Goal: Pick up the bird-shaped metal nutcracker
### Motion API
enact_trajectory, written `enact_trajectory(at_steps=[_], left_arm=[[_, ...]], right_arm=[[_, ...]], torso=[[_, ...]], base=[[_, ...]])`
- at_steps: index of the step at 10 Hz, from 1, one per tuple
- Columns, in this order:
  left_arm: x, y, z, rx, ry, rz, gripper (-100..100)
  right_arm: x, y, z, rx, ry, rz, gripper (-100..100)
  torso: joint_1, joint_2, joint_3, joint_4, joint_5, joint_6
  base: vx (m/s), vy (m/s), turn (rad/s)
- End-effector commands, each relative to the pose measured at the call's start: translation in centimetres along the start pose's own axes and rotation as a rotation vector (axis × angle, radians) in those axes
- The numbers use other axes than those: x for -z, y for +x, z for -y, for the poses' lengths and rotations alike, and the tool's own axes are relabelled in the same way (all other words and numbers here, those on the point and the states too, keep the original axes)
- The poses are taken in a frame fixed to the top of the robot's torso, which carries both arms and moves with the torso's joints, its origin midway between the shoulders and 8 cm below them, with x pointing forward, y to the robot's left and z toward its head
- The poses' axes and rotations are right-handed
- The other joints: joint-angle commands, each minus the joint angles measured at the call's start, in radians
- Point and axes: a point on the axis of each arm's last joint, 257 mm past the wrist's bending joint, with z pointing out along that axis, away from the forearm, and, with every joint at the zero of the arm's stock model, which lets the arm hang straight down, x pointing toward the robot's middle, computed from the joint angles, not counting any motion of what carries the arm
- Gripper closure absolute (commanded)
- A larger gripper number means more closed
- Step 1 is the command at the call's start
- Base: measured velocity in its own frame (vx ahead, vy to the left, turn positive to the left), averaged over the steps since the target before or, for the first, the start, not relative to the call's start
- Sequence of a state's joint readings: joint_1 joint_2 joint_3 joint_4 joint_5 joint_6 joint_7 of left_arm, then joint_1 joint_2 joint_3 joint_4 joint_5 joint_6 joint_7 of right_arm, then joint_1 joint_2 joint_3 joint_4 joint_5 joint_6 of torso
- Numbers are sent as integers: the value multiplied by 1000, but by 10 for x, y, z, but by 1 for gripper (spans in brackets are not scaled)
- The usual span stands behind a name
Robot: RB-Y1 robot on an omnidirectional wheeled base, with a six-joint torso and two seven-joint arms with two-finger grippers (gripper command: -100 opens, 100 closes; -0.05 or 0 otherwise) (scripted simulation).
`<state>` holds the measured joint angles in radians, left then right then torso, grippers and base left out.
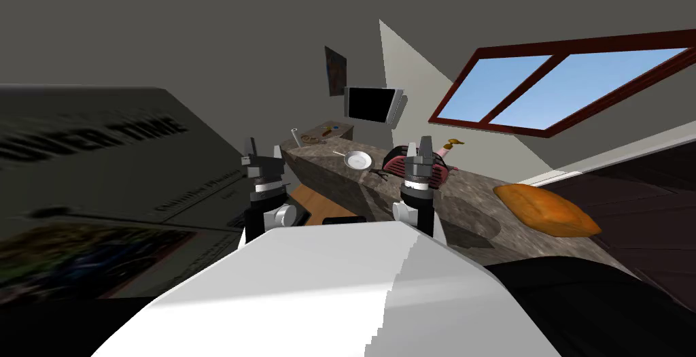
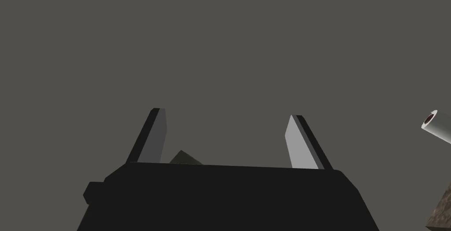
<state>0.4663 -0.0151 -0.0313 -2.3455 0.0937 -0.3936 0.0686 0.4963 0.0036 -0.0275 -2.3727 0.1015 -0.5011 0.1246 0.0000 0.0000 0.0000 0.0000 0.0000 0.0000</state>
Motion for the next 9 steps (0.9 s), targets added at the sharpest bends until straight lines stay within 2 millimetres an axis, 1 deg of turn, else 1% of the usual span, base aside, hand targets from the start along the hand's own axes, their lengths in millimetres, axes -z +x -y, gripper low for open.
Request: enact_trajectory(at_steps=[1, 3, 5, 7, 9], left_arm=[[0, 0, 0, 0, 0, 0, 0], [0, 0, 0, 0, 0, 0, 0], [0, 0, 0, 0, 0, 0, 0], [0, 0, 0, 0, 0, 0, 0], [0, 0, 0, 0, 0, 0, 0]], right_arm=[[4, 1, 4, 40, 17, -34, -100], [9, 1, 11, 95, 45, -69, -100], [22, -2, 27, 212, 113, -129, -100], [35, -7, 42, 311, 176, -174, -100], [53, -14, 60, 423, 254, -228, -100]], torso=[[0, 0, 0, 0, 0, 0], [2, 1, 1, 0, 0, 0], [4, 2, 1, 0, 1, -1], [4, 1, 1, 0, 1, 0], [4, 1, 0, 0, 1, 0]], base=[[-10, 23, 106], [-18, 35, 150], [-19, 67, 266], [-7, 58, 193], [3, 66, 243]])
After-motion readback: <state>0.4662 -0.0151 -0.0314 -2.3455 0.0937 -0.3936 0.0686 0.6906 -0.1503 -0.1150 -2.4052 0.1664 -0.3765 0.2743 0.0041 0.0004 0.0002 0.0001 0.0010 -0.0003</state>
